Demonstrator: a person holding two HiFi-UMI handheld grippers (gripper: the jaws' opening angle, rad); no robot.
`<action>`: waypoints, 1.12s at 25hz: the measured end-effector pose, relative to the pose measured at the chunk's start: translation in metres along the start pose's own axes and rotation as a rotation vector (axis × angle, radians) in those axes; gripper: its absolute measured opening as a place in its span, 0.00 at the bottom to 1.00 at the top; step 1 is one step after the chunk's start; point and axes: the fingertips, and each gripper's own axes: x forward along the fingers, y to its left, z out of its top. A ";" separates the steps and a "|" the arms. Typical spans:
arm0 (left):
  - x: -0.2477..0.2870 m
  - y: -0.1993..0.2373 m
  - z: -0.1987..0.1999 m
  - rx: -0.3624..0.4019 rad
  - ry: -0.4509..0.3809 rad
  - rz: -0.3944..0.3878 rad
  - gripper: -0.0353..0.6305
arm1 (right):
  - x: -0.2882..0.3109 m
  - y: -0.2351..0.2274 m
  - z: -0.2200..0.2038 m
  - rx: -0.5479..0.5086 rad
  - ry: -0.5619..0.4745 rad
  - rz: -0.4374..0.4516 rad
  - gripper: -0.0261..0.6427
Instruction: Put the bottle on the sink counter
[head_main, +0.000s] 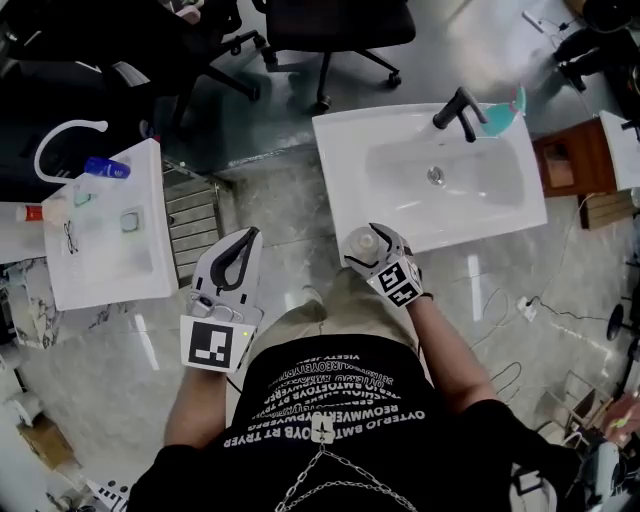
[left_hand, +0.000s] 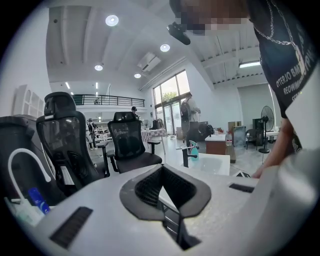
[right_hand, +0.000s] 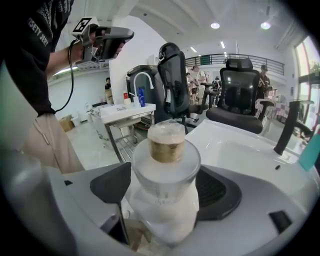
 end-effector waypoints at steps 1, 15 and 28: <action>-0.003 0.000 0.001 0.002 -0.004 0.001 0.06 | -0.007 0.000 -0.001 -0.003 0.007 -0.008 0.61; -0.044 -0.027 0.043 -0.051 -0.196 -0.084 0.06 | -0.295 -0.054 0.139 0.048 -0.357 -0.698 0.03; -0.109 -0.038 0.048 0.001 -0.183 -0.069 0.06 | -0.373 0.006 0.190 0.108 -0.430 -0.725 0.03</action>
